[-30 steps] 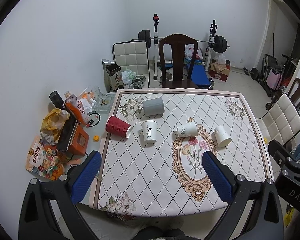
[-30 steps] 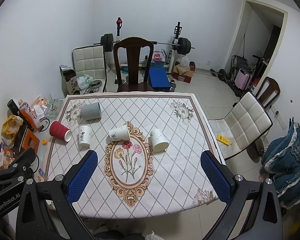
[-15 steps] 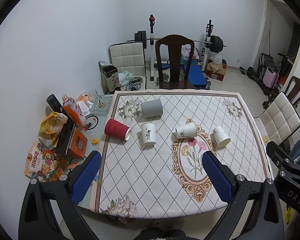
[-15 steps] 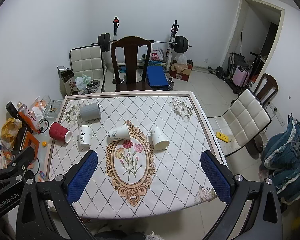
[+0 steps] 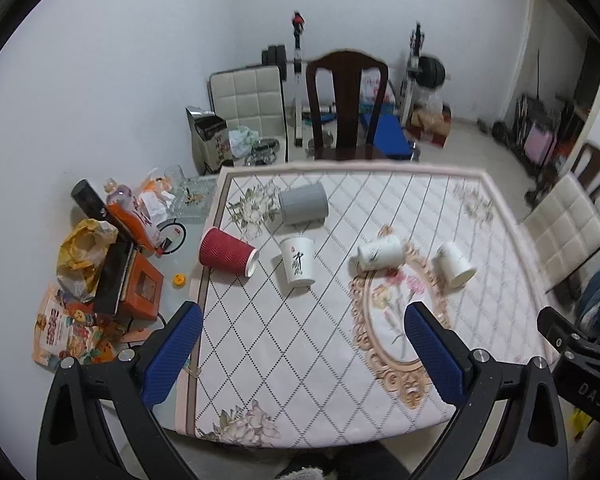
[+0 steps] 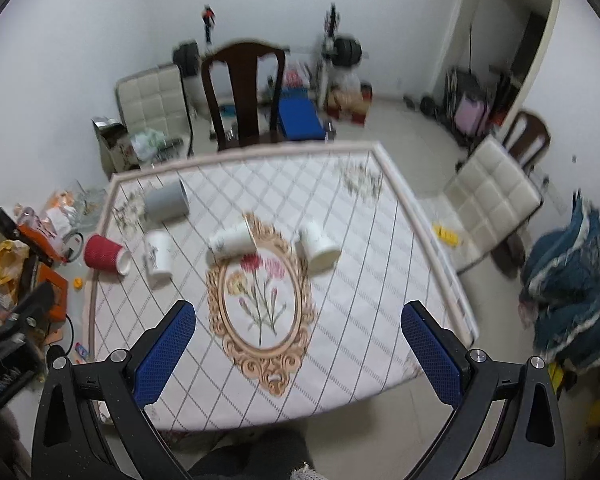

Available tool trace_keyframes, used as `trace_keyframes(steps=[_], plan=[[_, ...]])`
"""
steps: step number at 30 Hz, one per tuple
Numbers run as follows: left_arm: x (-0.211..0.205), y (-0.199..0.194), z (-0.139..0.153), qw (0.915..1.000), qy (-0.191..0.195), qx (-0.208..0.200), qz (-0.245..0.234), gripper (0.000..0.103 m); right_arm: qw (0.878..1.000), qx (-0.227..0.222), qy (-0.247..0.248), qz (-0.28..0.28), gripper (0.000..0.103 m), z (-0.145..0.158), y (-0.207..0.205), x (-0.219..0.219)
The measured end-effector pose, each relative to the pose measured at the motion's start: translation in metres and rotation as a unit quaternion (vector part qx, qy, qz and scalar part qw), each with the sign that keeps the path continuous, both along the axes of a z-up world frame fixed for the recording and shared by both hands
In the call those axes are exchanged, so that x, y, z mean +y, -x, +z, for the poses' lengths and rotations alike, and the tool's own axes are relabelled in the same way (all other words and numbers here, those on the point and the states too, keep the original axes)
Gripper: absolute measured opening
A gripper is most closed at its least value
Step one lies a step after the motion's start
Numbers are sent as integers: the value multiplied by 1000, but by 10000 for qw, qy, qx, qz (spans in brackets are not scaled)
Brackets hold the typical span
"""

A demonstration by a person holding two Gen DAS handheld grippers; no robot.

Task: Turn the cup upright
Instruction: 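Reach the left tool to the lying white cup and grasp it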

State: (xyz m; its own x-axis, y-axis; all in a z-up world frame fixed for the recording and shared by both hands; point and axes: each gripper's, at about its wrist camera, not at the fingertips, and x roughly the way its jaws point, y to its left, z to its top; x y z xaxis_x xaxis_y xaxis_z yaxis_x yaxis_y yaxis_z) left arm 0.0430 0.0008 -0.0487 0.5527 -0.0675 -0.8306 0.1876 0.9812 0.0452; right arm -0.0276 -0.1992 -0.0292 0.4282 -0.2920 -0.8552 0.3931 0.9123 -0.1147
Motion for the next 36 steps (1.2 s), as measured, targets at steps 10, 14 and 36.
trace_keyframes(steps=[10, 14, 36], plan=[[-51, -56, -109, 9920, -934, 731, -427, 103, 9911, 1203, -335, -466, 103, -144, -49, -66], [-78, -83, -139, 9867, -1258, 831, -609, 103, 9860, 1506, -436, -576, 103, -183, -70, -94], [-204, -185, -271, 9068, -3056, 930, -2749, 94, 9559, 2446, -1105, -1191, 103, -305, -121, -200]])
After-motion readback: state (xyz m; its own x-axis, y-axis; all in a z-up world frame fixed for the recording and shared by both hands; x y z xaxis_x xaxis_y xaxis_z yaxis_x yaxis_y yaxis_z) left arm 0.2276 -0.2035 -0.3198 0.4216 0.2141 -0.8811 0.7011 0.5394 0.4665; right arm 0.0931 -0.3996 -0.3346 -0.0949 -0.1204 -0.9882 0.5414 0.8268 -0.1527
